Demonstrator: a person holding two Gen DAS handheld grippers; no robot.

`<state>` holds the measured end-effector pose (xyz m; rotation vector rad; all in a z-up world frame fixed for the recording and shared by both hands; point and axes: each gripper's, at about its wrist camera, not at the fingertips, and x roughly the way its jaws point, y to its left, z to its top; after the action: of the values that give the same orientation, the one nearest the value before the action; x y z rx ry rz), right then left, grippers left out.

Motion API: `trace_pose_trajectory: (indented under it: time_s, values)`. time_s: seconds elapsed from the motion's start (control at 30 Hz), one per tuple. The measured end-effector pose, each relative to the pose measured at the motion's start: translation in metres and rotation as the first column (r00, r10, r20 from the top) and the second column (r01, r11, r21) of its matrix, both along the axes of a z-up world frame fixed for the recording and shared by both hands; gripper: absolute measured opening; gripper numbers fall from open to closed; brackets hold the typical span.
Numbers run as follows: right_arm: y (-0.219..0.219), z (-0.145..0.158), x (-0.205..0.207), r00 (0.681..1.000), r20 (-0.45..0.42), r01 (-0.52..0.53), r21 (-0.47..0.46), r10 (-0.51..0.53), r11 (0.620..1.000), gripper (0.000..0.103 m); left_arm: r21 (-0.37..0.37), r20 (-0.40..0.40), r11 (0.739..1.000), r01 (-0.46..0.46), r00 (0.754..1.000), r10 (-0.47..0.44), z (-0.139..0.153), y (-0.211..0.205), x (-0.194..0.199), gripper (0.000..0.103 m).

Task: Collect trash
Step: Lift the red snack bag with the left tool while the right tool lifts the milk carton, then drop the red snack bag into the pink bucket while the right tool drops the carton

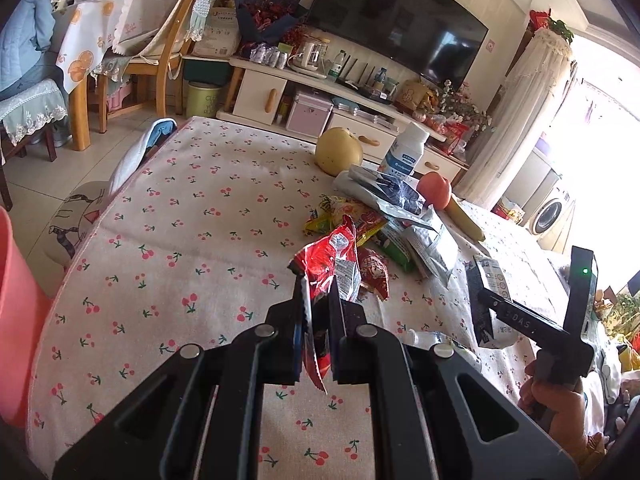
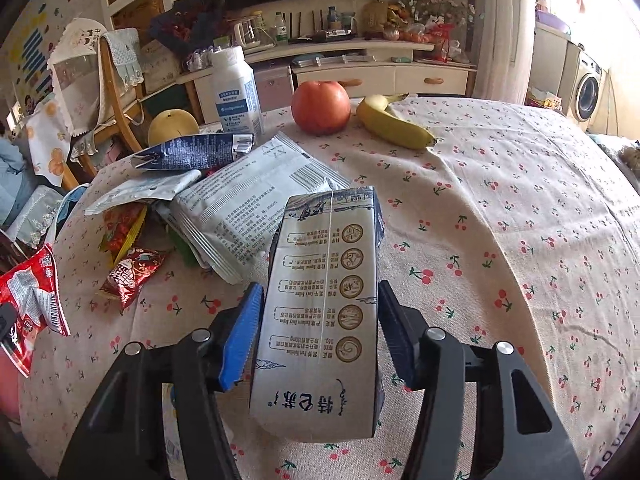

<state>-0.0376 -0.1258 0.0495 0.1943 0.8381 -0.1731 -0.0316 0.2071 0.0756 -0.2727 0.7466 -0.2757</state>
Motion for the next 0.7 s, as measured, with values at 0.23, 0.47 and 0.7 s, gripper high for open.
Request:
trace_pose_trajectory:
  time_s: [0.23, 0.47, 0.7]
  values:
    - [0.013, 0.023, -0.017, 0.997, 0.060, -0.042, 0.037, 0.040, 0.998, 0.058, -0.025, 0.032, 0.996, -0.091, 0.995, 0.092, 0.010, 0.035, -0.023, 0.011]
    - [0.058, 0.055, -0.026, 0.980, 0.120, -0.169, 0.094, 0.158, 0.981, 0.058, -0.007, 0.097, 0.971, -0.238, 0.967, 0.237, 0.028, 0.076, -0.043, 0.011]
    - [0.153, 0.082, -0.025, 0.916, 0.164, -0.391, 0.169, 0.365, 0.905, 0.058, 0.038, 0.116, 0.891, -0.452, 0.888, 0.445, 0.039, 0.133, -0.060, 0.011]
